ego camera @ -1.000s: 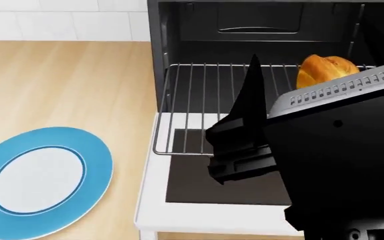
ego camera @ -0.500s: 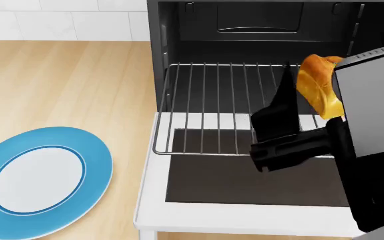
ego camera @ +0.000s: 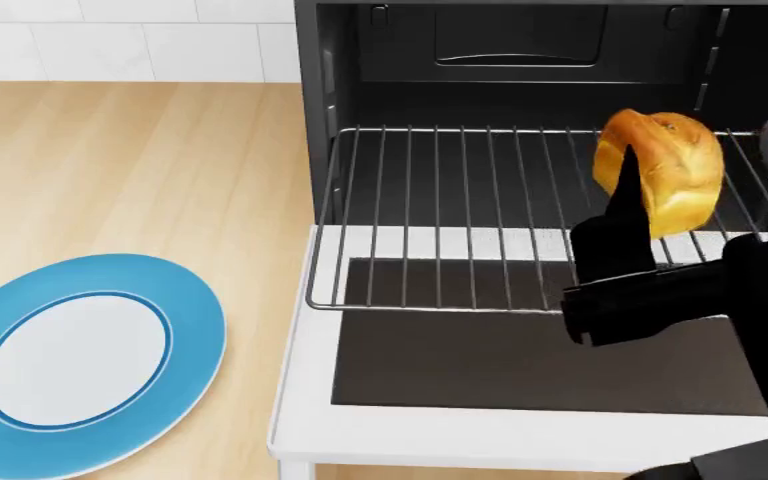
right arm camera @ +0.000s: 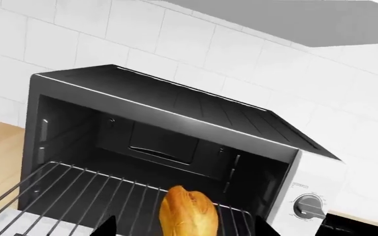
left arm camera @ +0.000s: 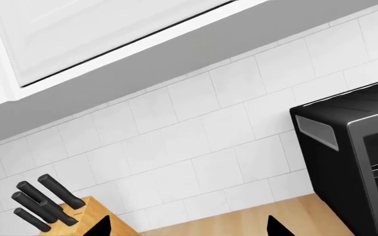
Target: Pick the bread from the rack and place it on the plate on the counter.
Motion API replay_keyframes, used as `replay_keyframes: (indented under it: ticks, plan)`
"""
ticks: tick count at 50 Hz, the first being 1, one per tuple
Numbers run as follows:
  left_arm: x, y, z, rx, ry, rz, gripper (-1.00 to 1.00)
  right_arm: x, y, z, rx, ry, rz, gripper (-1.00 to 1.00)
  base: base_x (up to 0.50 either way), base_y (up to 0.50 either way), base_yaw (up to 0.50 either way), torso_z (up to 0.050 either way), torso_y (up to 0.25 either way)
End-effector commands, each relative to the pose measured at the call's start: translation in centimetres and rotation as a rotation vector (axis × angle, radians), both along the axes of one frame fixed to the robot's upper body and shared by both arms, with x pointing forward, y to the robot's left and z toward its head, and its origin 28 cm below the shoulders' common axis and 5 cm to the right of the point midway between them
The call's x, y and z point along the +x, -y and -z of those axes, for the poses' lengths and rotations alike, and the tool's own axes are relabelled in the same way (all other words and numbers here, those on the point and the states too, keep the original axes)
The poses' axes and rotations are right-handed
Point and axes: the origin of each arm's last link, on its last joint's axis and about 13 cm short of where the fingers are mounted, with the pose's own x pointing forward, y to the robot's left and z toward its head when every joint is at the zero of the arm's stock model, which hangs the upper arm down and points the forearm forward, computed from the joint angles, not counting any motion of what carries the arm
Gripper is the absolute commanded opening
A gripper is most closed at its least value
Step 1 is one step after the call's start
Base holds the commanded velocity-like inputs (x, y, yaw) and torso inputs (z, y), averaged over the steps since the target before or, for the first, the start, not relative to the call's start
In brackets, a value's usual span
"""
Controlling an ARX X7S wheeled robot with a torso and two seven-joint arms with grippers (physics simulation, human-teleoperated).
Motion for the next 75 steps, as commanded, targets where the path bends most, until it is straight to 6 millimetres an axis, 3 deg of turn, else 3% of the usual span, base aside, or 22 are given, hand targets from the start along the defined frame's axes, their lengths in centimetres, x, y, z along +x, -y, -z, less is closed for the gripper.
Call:
replay_keyframes:
  ticks: [1, 20, 75]
  plan:
    - [0.1, 0.2, -0.2, -0.013, 0.006, 0.024, 1.0, 0.4, 0.7, 0.2, 0.036, -0.055, 0.017, 1.0, 0.0, 0.0, 0.0, 0.0, 0.0]
    - [0.0, 0.1, -0.4, -0.01, 0.006, 0.021, 1.0, 2.5, 1.2, -0.7, 0.014, -0.164, -0.009, 1.0, 0.0, 0.0, 0.0, 0.0, 0.0]
    - [0.1, 0.6, -0.8, 0.021, -0.002, 0.04, 1.0, 6.7, 2.3, 0.7, 0.035, -0.298, -0.017, 1.0, 0.0, 0.0, 0.0, 0.0, 0.0]
